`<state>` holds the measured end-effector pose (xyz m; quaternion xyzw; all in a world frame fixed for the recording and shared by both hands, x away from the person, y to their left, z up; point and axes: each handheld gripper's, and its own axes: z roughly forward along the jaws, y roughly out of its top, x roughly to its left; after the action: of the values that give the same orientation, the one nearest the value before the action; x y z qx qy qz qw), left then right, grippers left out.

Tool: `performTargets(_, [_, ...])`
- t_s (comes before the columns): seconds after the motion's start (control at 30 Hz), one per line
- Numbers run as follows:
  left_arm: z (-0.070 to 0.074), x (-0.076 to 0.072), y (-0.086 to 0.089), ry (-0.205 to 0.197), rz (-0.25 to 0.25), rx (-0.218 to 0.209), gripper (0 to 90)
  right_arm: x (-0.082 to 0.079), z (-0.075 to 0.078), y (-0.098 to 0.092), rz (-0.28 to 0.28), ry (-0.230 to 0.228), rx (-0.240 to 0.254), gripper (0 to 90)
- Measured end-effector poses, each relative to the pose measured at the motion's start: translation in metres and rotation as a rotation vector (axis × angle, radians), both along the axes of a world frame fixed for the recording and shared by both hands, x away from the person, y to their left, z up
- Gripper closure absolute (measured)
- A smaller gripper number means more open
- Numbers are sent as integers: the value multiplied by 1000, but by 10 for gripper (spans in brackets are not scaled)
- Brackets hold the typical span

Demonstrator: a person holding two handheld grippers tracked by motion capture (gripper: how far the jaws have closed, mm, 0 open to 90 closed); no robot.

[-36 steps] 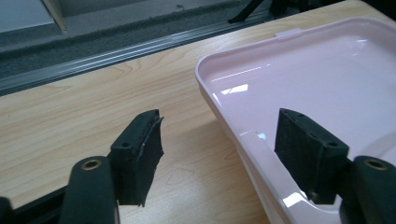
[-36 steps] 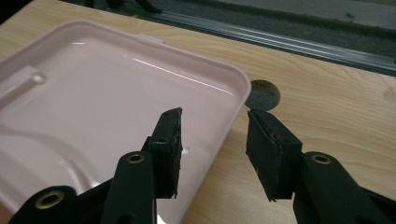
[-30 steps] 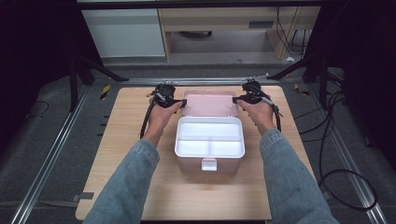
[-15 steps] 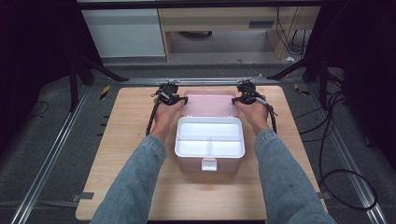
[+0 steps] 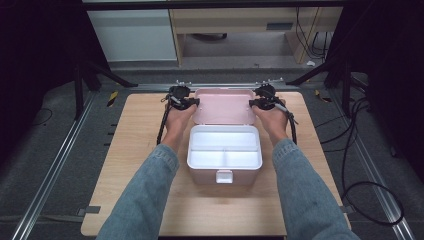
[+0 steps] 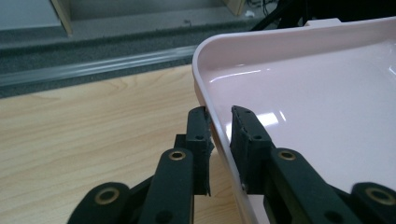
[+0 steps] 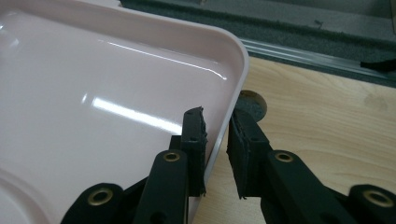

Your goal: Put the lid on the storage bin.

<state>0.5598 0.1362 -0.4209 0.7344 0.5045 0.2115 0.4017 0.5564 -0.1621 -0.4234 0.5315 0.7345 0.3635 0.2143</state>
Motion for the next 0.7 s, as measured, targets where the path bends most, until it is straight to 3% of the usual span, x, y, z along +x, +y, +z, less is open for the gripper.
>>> performTargets(0.23, [22, -16, 1, -61, 5, -16, 810, -12, 22, 0, 8, -62, -25, 789])
performTargets(0.47, [33, -24, 2, -81, 5, -32, 828, -15, 37, -3, 12, -93, -9, 769])
performTargets(0.7, [39, -27, 3, -94, 0, -25, 834, -13, 40, -1, 0, -69, -6, 803])
